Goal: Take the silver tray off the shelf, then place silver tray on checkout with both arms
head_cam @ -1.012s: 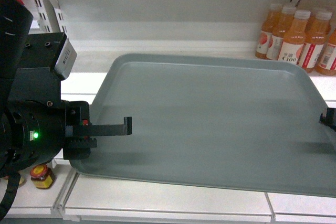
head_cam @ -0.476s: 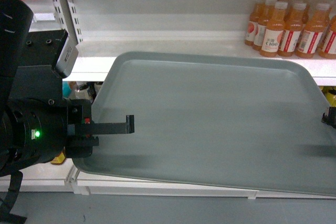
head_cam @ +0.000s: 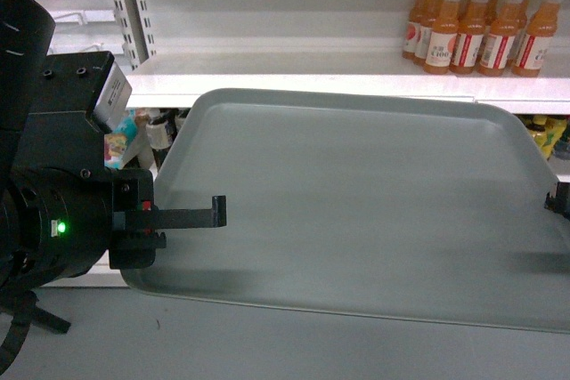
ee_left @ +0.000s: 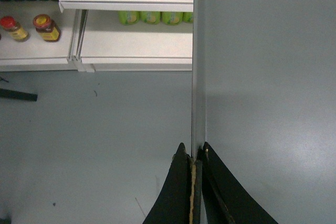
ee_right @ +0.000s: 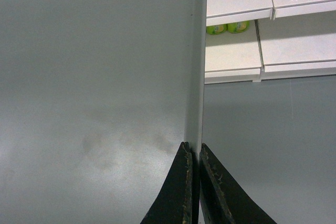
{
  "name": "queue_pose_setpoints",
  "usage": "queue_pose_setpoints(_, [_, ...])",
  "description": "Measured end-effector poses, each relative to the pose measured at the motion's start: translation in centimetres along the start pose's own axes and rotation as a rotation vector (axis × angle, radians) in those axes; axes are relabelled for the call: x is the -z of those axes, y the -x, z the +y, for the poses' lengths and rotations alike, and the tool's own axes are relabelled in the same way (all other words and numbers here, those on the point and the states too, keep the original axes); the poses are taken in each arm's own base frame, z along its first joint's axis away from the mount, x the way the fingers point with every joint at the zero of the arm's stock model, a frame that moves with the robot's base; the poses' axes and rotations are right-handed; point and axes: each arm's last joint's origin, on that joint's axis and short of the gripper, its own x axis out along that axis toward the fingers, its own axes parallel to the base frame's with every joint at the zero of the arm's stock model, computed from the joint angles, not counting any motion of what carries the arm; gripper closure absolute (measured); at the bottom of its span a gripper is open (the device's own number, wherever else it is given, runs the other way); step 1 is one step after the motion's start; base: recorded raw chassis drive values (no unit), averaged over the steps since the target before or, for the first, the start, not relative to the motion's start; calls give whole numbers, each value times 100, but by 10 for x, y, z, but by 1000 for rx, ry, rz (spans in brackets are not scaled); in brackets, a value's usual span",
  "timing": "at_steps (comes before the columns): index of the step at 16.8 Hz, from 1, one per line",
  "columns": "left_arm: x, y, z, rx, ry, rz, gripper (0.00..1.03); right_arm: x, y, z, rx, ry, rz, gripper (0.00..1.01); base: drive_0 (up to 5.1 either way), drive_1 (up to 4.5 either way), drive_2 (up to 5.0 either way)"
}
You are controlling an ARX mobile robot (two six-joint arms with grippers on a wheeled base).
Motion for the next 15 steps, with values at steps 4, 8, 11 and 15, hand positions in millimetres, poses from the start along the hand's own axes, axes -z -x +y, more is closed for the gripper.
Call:
queue_pose_setpoints(4, [0, 0, 0, -1, 0, 1, 100, 0, 0, 0, -2, 0, 0, 98, 14, -418, 446])
queue_pose_setpoints(8, [0, 0, 0, 1, 1, -2, 100, 0, 0, 0, 0, 0, -2, 98, 7, -421, 436])
queue_pose_setpoints(11, [-1, 0, 0, 3, 3, -8, 100, -1, 0, 0, -1, 1, -7, 98, 4, -423, 431])
queue_pose_setpoints(15, [0, 0, 0, 2, 2, -6, 100, 0, 0, 0, -1, 0, -3, 98, 4, -423, 432])
